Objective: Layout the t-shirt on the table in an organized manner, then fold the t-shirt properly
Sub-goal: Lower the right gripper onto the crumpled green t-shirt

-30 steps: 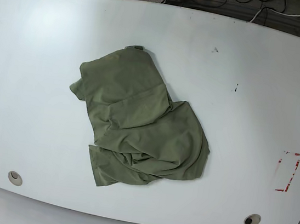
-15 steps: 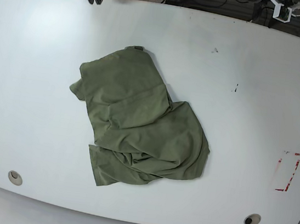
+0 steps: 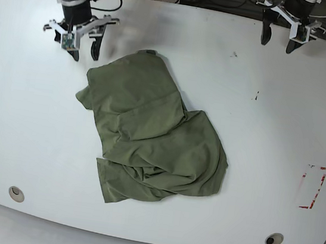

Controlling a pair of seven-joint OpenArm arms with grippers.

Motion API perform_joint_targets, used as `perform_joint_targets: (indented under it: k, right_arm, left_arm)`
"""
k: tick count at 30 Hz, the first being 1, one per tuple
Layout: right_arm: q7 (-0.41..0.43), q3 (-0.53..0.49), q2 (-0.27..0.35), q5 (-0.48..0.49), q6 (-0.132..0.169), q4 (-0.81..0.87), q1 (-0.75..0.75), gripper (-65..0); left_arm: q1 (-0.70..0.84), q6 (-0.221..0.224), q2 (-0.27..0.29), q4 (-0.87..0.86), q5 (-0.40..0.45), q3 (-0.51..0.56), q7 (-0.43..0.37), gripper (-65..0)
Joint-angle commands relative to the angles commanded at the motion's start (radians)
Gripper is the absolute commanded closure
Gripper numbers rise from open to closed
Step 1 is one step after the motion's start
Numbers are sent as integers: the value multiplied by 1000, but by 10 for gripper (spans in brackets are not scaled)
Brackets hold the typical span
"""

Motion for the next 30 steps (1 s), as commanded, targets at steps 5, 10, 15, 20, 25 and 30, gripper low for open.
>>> perform_joint_targets:
  k: [5,10,15,20,25,30]
  right_arm:
    - [-91,-25,0,-2,2,-8,153,-290]
    - [-186,-106,0,-5,38,-23,285,-292]
    - [-226,-216,-2,-6,75,-52,387,-292]
    - [-227,-292,-5,-6,103,-106,465,-292]
    - [-226,-325,-5,-8,120,-201,537,-292]
    - [-219,-423,0,-6,161,-308,612,-292]
  left_arm:
    - [-49,0,0,0,0,-5,0,-396]
    - [-63,0,-2,0,0,-8,0,-396]
    - [-63,0,-3,-2,0,-9,0,-396]
    - [-64,0,-5,-2,0,-14,0,-396]
    - [-87,0,-5,-3,-3,-43,0,-396]
    - [-110,0,-5,-5,-3,-97,2,-396]
